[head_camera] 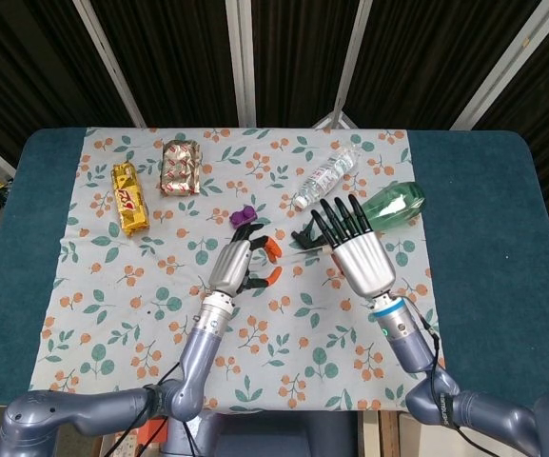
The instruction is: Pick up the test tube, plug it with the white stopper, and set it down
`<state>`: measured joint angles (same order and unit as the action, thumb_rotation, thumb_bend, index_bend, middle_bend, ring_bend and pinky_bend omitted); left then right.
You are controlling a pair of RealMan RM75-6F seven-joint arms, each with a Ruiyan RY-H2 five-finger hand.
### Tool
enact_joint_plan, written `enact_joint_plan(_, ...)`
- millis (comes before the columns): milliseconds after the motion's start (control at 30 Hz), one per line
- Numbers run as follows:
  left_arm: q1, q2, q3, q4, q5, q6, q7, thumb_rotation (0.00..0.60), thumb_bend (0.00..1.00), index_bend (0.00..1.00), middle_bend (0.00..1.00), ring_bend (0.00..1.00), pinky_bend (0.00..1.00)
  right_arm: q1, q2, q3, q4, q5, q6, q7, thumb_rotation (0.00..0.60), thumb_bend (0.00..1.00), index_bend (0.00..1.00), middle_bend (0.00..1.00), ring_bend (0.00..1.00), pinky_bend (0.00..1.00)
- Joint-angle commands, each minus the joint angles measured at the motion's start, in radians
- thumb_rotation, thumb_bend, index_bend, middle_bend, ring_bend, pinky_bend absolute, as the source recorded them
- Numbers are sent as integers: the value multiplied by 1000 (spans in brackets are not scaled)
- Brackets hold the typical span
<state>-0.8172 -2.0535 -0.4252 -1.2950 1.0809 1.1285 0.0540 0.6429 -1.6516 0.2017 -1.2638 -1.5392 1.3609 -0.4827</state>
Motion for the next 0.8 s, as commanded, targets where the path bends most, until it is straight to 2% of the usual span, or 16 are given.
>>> enact_joint_plan(33, 6, 7, 7, -2, 3, -2, -4, 600, 599, 692, 545, 126, 0, -8, 7, -1, -2, 10, -3, -4, 600, 414, 71, 58, 9, 0)
enact_joint_plan(800, 78, 33, 106, 0, 35, -19, -40, 600, 599, 692, 545, 126, 0, -55, 41, -27, -9, 26, 4, -14, 600, 414, 62, 46, 8, 0)
